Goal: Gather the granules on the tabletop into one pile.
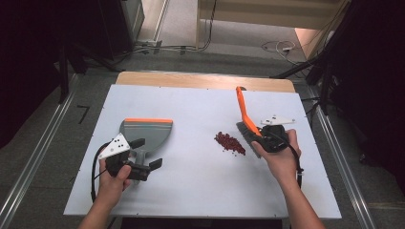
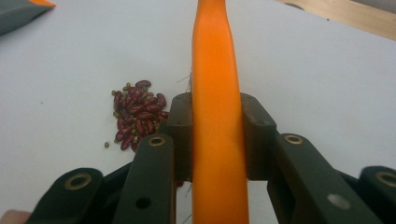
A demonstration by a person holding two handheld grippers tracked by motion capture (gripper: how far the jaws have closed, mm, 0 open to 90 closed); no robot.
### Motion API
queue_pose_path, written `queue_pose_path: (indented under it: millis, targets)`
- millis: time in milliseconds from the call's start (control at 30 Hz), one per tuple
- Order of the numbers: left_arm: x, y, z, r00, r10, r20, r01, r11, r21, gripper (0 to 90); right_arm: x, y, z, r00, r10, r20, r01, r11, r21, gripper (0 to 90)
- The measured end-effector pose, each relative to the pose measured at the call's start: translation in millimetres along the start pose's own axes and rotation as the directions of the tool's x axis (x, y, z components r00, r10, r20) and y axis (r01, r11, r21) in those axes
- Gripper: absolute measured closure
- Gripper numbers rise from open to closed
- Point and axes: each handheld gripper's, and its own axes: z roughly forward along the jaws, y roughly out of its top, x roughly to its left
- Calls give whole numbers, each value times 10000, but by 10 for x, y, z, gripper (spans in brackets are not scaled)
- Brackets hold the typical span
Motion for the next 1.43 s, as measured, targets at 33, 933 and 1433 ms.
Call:
queue_pose_path:
  millis: [33,933,1433]
  targets:
    - [3,-1,0,10000,22,-20,-22,10000,-3,0,-19,-7,-28,10000,71,-33,-71,9999,-91,687]
    - [28,-14,-63,9994,107,-332,-121,9989,-448,0,-571,-625,-504,9875,1298,-889,-1392,9842,-1094,686]
    - [47,-13,-86,9990,36,-435,-62,9982,-597,0,-719,-732,-513,9817,1571,-1078,-1702,9774,-1257,686]
